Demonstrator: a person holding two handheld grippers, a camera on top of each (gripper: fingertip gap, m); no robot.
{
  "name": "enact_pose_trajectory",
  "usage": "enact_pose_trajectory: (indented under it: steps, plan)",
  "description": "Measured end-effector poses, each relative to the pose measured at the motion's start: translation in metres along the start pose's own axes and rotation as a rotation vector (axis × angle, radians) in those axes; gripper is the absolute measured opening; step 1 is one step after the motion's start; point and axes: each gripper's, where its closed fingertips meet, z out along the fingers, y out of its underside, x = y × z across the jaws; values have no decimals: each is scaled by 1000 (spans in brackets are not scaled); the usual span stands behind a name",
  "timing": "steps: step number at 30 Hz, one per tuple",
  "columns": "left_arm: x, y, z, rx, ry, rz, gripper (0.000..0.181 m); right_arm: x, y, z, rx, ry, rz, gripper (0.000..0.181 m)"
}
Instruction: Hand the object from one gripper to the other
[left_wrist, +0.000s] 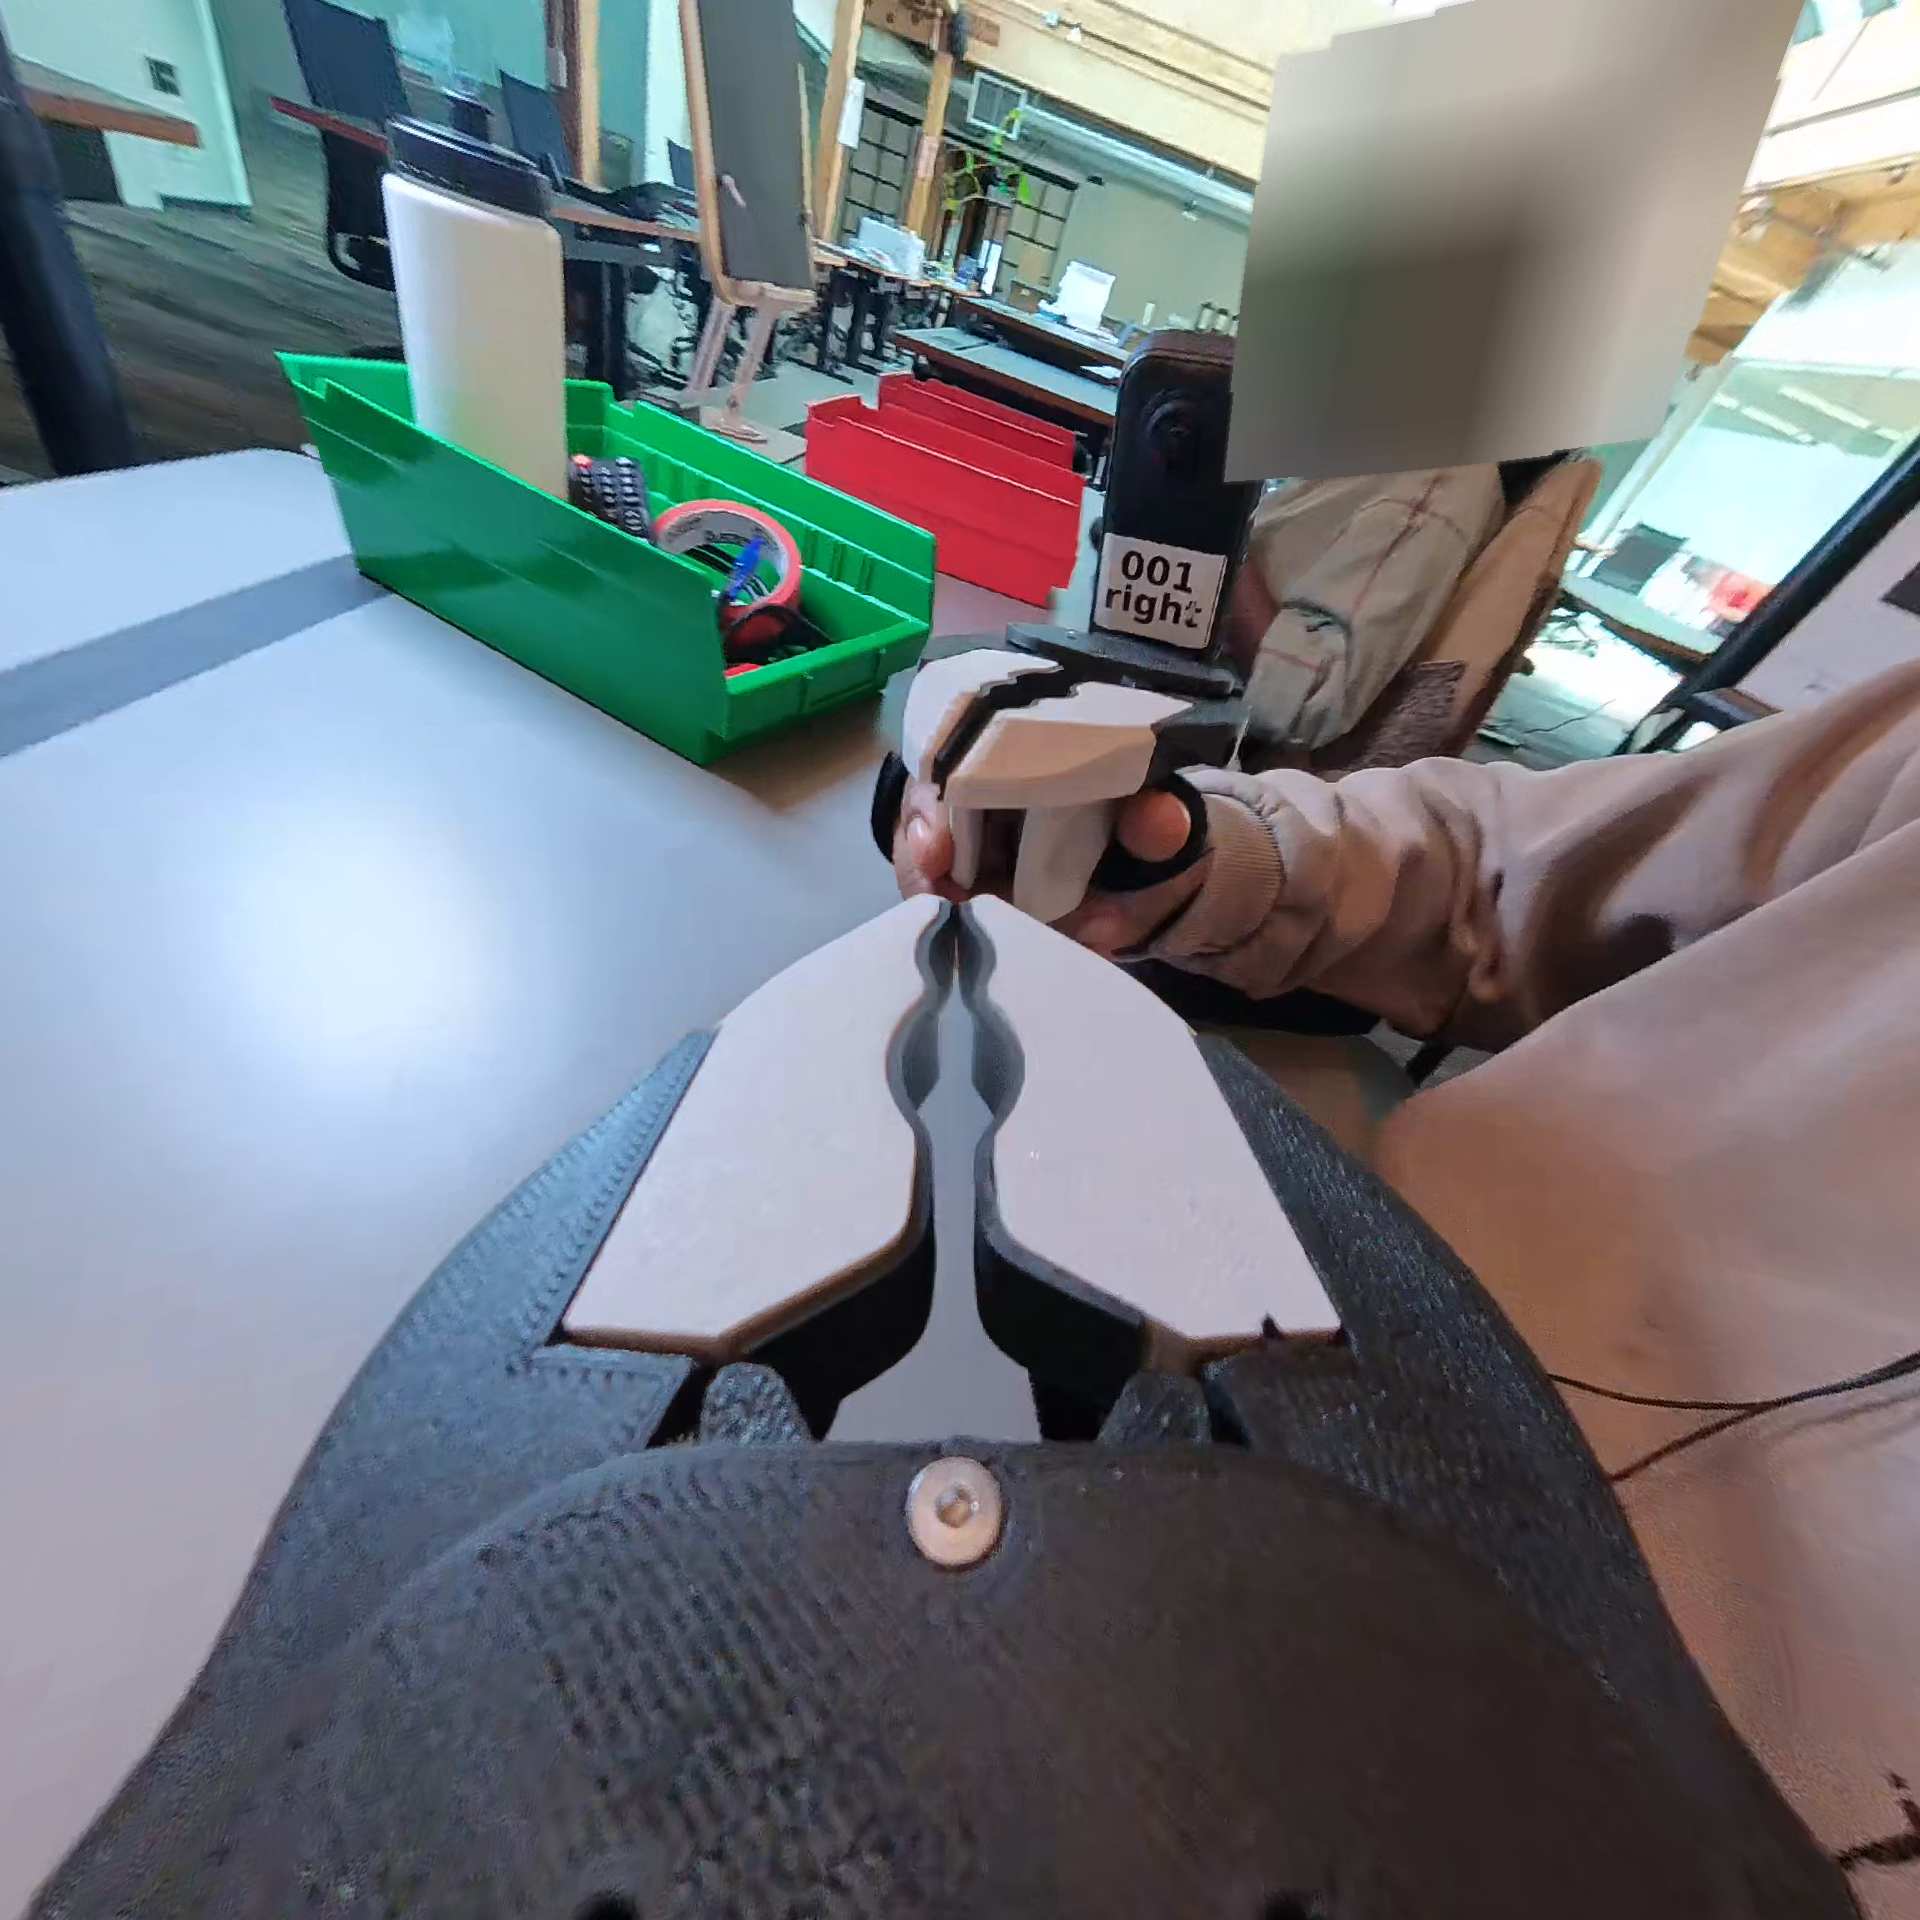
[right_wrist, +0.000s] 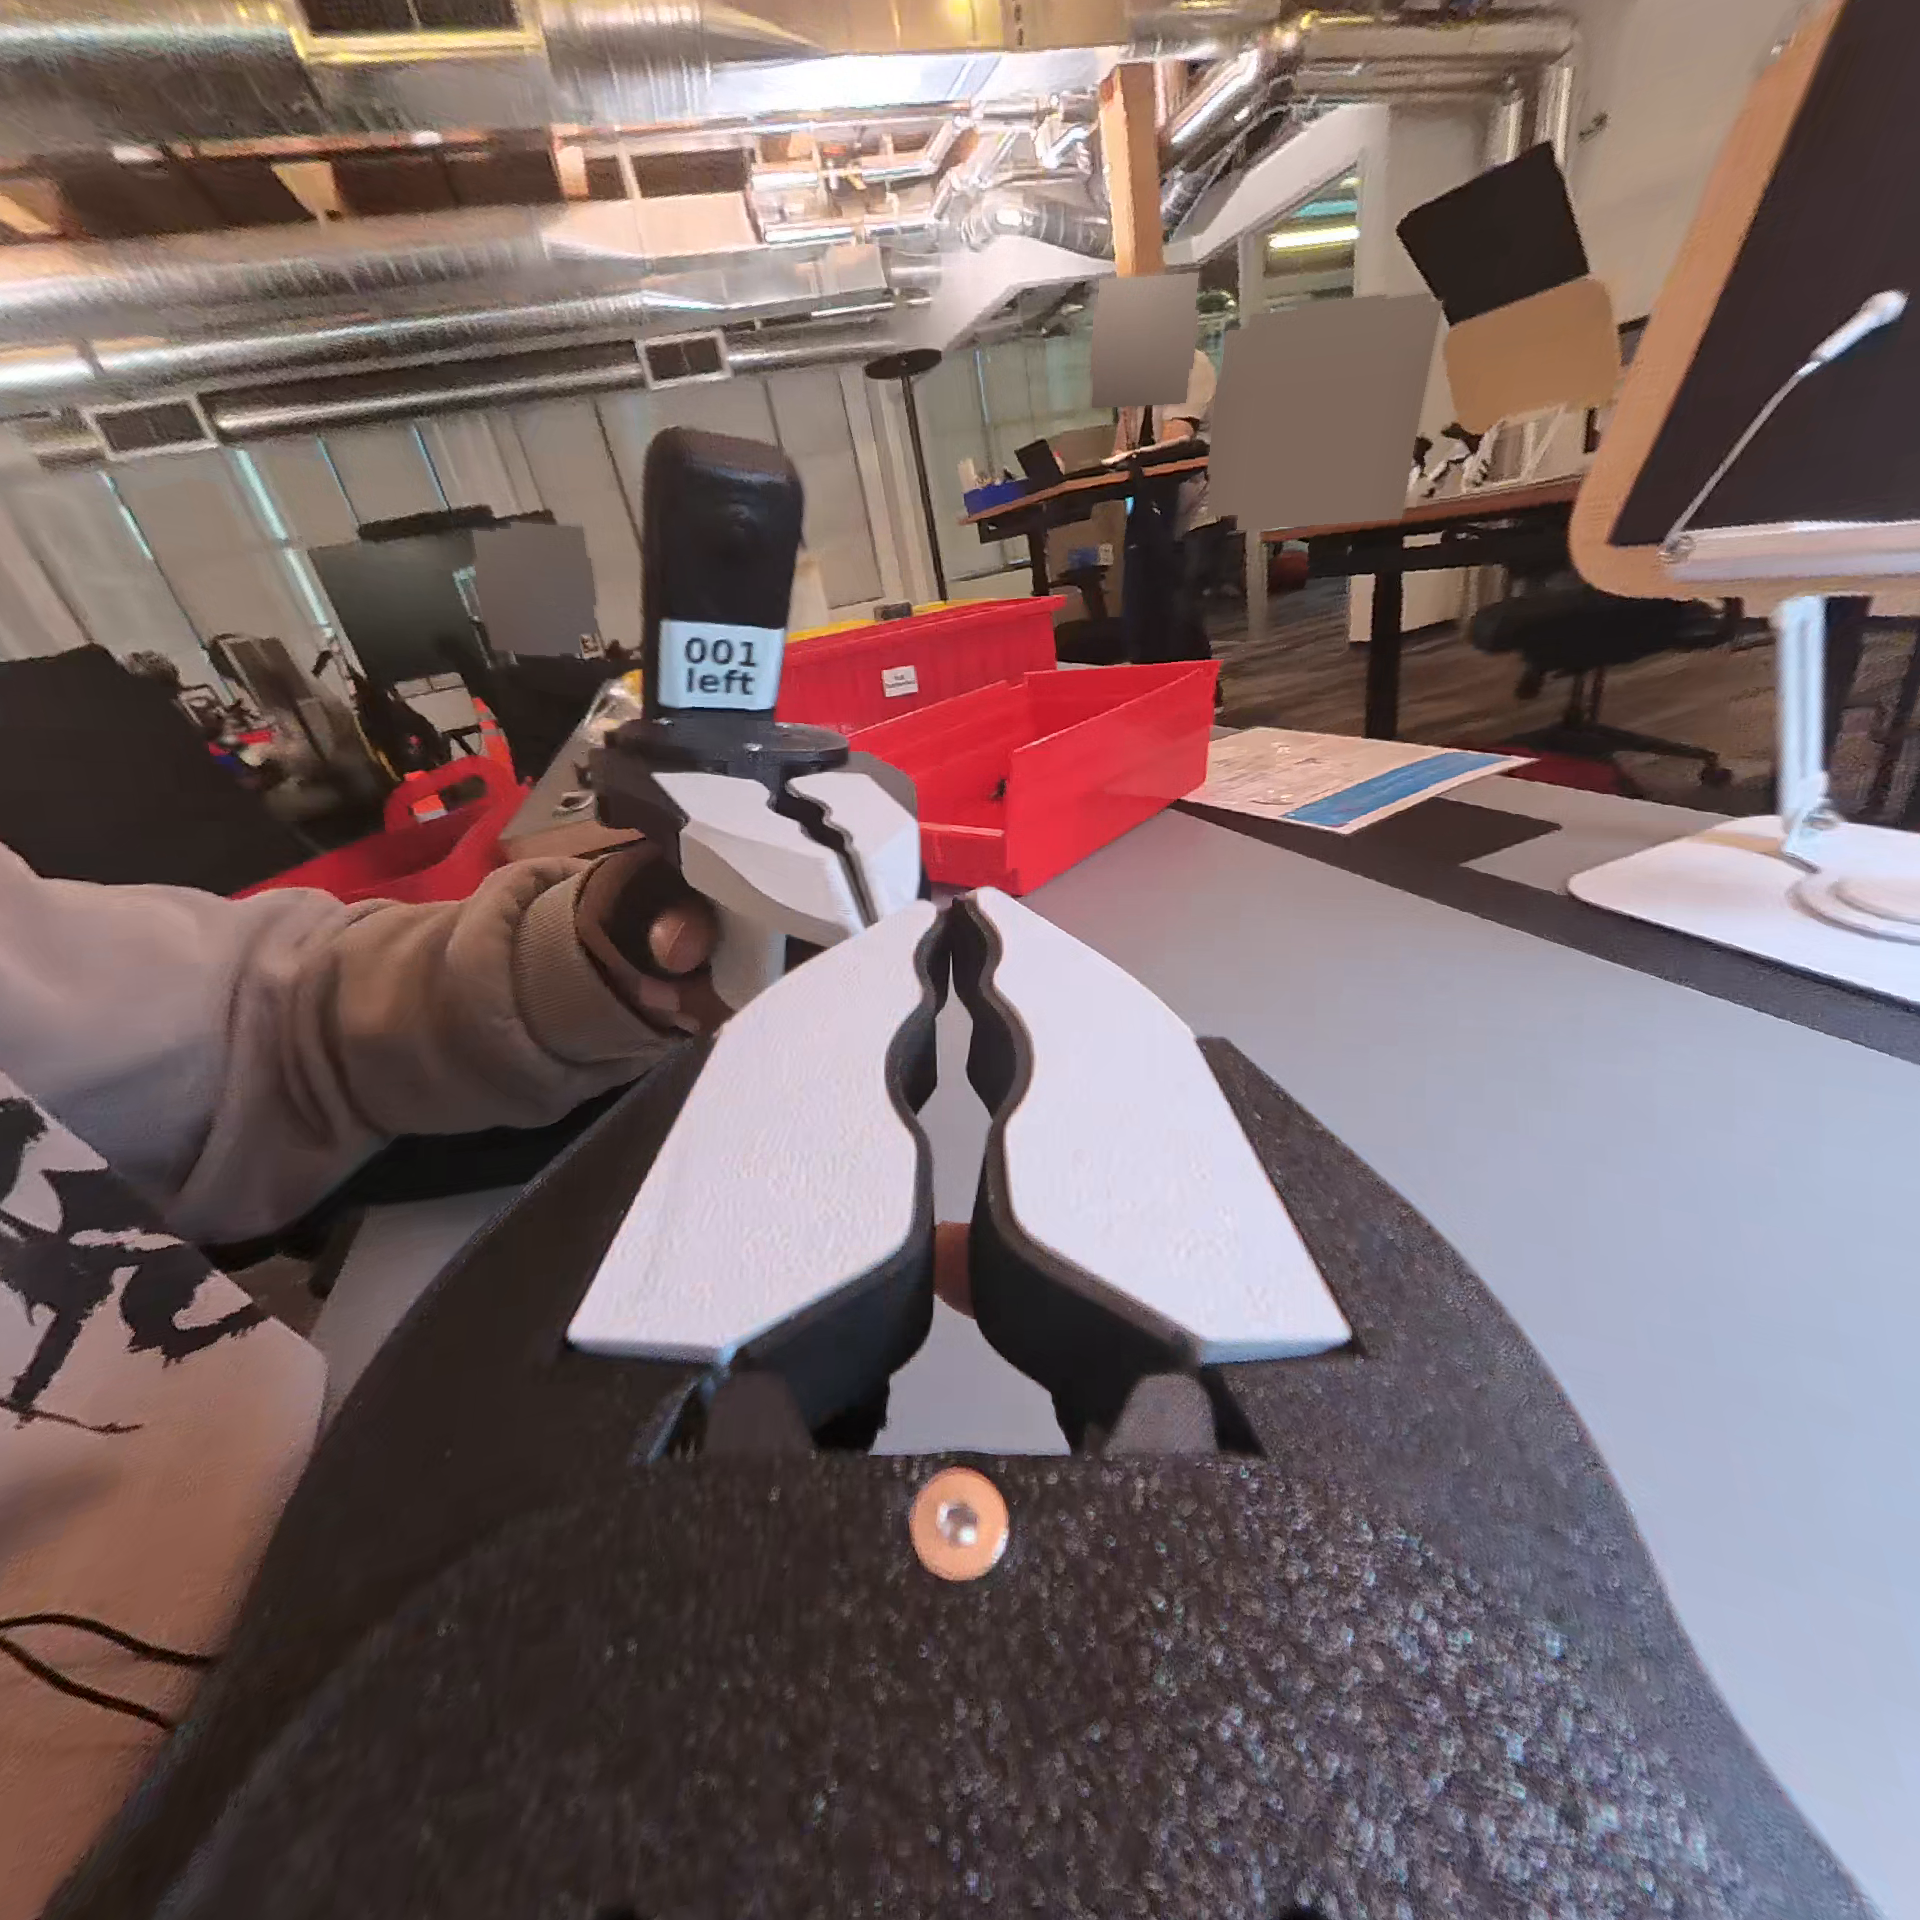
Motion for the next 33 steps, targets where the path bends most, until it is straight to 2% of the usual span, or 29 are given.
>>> enact_pose_trajectory:
  steps: [6, 13, 19, 27, 30, 33]
  plan:
    - [-16, -6, -10, 19, -72, 20, 0, 24, -12, -11, 13, 118, -68, 0]
    - [-30, -2, -12, 14, -116, 10, 0, 88, -3, -33, -56, 415, -53, 0]
    - [-35, -2, -14, 11, -153, 37, 0, 135, 18, -53, -141, 583, -23, 7]
    - [-43, -6, -19, 42, -190, 30, 0, 154, 33, -44, -224, 666, -93, 28]
    - [-50, -4, -19, 44, -201, 6, 0, 180, 39, -30, -311, 742, -103, 42]
    - [-53, -4, -22, 54, -211, -12, 0, 224, 49, -25, -463, 828, -53, 42]
